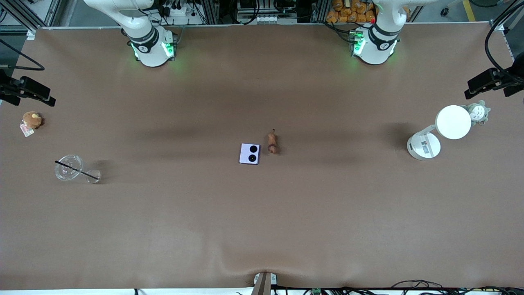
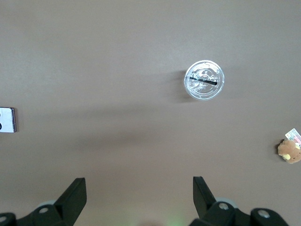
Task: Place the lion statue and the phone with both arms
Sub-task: 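Move the left gripper from the lamp toward the brown lion figurine, then lower the left gripper onto the lion figurine and close on it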
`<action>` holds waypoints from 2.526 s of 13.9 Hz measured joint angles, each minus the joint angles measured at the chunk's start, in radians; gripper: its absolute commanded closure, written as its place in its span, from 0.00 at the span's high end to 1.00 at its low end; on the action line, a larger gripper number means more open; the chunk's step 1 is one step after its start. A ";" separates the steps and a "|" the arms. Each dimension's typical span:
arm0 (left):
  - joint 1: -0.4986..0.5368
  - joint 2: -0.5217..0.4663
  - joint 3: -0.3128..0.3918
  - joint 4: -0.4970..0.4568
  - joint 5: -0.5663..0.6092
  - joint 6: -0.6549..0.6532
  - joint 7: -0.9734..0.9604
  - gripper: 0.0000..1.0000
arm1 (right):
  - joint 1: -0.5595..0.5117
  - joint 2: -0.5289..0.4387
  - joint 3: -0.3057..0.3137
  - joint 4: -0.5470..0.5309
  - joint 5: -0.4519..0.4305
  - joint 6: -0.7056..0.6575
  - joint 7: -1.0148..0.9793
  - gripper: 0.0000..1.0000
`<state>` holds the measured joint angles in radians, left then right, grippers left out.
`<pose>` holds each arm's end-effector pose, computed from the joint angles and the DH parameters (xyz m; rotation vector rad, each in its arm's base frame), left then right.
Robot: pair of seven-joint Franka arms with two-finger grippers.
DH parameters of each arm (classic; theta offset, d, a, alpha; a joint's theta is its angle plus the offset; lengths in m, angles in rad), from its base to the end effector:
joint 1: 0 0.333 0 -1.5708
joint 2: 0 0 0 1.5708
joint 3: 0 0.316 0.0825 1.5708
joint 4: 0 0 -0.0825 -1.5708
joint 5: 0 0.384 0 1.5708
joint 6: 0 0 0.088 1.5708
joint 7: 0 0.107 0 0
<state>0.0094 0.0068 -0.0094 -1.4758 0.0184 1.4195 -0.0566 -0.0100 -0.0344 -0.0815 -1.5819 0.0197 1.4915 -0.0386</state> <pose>0.5410 0.0022 0.6521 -3.1187 -0.0917 0.0976 0.5334 -0.0475 0.6313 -3.1133 0.0806 0.0849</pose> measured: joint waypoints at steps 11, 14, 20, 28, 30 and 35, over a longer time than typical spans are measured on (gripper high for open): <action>-0.003 0.059 0.001 -0.002 0.000 -0.009 0.000 1.00 | 0.000 0.000 0.002 0.001 0.000 0.000 0.000 1.00; -0.006 0.106 0.001 -0.003 0.000 -0.010 0.006 1.00 | 0.000 0.000 0.004 0.001 0.000 0.001 0.000 1.00; -0.069 0.183 -0.010 -0.002 -0.001 0.012 0.024 1.00 | 0.001 0.000 0.008 0.003 0.000 0.001 0.000 1.00; -0.406 0.390 -0.028 0.017 -0.008 0.374 -0.343 1.00 | 0.001 0.000 0.008 0.004 0.000 0.001 0.000 1.00; -0.444 0.447 -0.035 0.033 -0.027 0.433 -0.385 1.00 | 0.001 0.000 0.008 0.004 0.000 0.001 0.000 1.00; -0.601 0.590 -0.041 0.040 -0.038 0.599 -0.535 1.00 | 0.001 0.000 0.008 0.004 0.000 0.001 0.000 1.00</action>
<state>-0.5914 0.5969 -0.0500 -1.4357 -0.0194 2.0184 -0.5921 -0.0092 -0.0345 -0.0732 -1.5781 0.0196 1.4929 -0.0386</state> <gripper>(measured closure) 0.000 0.000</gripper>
